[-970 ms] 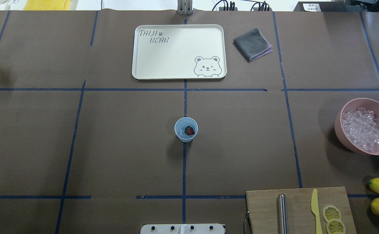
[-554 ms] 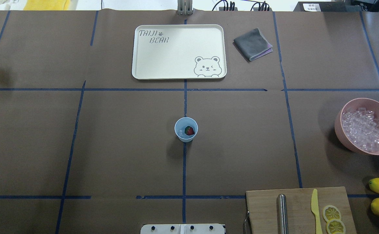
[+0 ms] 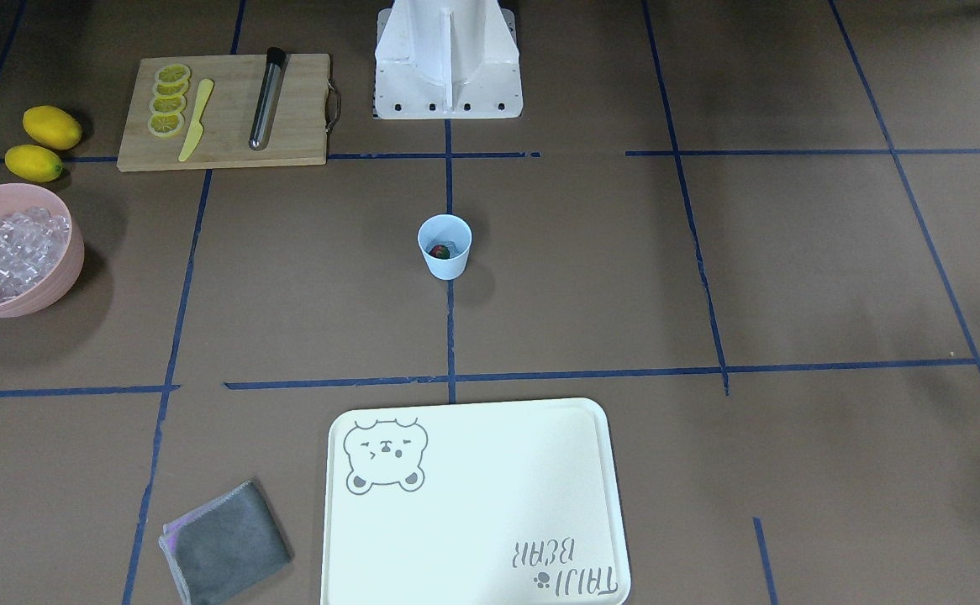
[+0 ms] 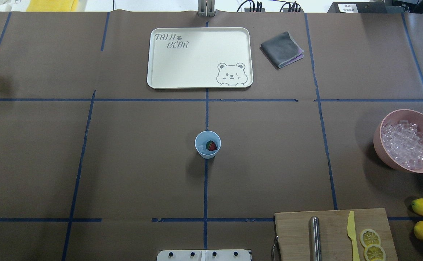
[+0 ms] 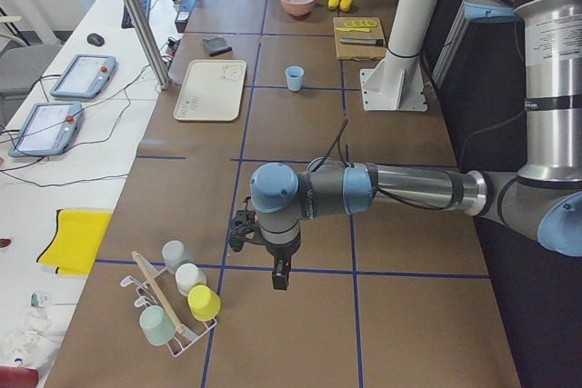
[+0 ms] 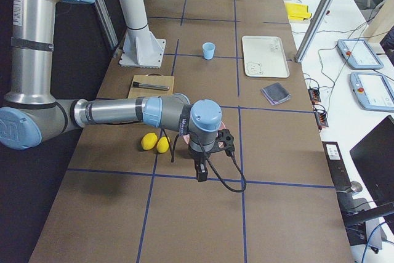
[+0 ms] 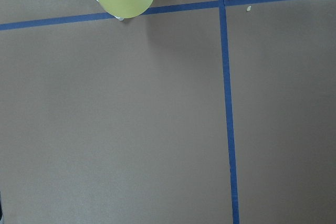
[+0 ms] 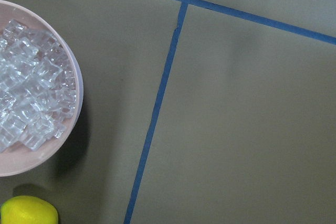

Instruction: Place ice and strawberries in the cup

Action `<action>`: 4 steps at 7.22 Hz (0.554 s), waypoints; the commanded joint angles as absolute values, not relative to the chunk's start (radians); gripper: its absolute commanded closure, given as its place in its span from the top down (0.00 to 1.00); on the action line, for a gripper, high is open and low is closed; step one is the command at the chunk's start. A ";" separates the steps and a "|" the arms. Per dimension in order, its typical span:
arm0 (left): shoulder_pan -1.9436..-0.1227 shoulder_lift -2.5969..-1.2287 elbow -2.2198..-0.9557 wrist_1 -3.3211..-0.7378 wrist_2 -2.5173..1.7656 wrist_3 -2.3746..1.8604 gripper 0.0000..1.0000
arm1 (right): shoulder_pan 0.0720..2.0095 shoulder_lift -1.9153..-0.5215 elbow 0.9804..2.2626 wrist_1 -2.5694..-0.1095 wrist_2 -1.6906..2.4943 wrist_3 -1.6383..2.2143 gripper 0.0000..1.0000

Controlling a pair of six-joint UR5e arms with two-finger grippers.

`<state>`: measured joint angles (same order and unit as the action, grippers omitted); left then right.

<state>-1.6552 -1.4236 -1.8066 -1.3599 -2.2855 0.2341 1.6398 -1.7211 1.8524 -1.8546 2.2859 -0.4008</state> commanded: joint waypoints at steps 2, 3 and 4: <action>-1.655 -1.417 -1.824 -1.355 -2.283 0.236 1.00 | 1.640 -1.729 1.855 -1.855 2.298 -0.402 1.00; -1.654 -1.414 -1.822 -1.355 -2.283 0.236 1.00 | 1.640 -1.729 1.850 -1.855 2.296 -0.403 1.00; -1.654 -1.414 -1.821 -1.355 -2.284 0.236 1.00 | 1.640 -1.729 1.855 -1.855 2.298 -0.405 1.00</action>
<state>-1.6542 -1.4157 -1.8219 -1.3548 -2.2835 0.2362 1.6399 -1.7279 1.8522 -1.8547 2.2965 -0.4033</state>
